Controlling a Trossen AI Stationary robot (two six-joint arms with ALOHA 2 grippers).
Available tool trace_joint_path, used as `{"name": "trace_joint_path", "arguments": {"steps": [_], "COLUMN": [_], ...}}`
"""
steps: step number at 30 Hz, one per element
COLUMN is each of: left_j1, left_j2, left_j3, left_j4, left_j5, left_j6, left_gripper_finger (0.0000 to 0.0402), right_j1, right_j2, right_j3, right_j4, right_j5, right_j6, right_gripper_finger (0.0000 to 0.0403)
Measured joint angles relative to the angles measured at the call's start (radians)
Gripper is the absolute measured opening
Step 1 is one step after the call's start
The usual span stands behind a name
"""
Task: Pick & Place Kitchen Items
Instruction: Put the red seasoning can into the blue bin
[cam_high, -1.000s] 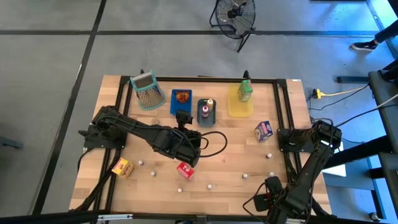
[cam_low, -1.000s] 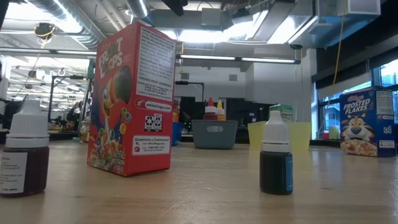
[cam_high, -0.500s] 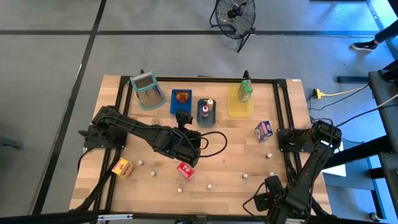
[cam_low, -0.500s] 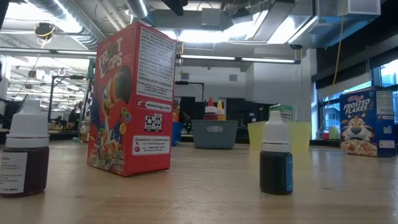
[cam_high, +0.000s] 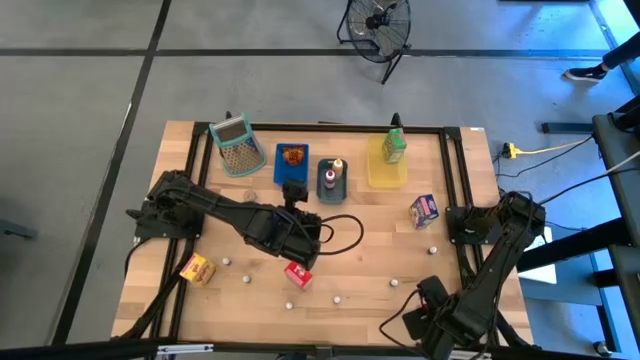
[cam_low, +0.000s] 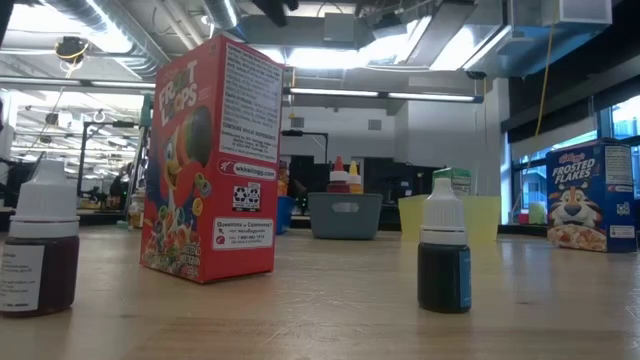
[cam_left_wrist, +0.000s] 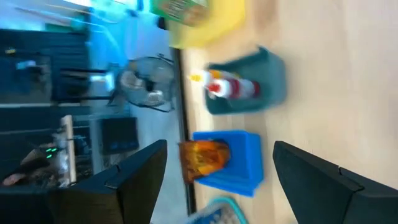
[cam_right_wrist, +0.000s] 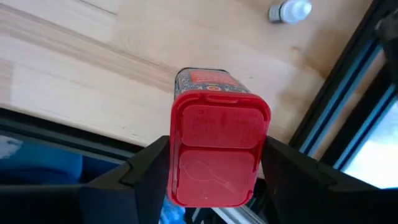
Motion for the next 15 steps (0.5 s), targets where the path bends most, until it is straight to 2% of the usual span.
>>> {"name": "trace_joint_path", "arguments": {"steps": [6, 11, 15], "left_j1": [-0.020, -0.048, -0.057], "left_j2": [-0.011, -0.066, -0.185], "left_j3": [0.000, -0.001, 0.000], "left_j4": [-0.043, -0.060, -0.069], "left_j5": [0.230, 0.290, 0.320], "left_j6": [0.028, 0.052, -0.082], "left_gripper_finger": [0.0290, 0.0290, 0.0290], "right_j1": [-0.045, -0.094, -0.140], "right_j2": [0.000, 0.000, 0.000], "right_j3": [0.056, 0.095, 0.120], "right_j4": [-0.106, -0.193, -0.231], "right_j5": [0.025, 0.064, 0.104], "right_j6": [-0.150, -0.302, -0.444], "right_gripper_finger": [0.0229, 0.0229, 0.0229]}}
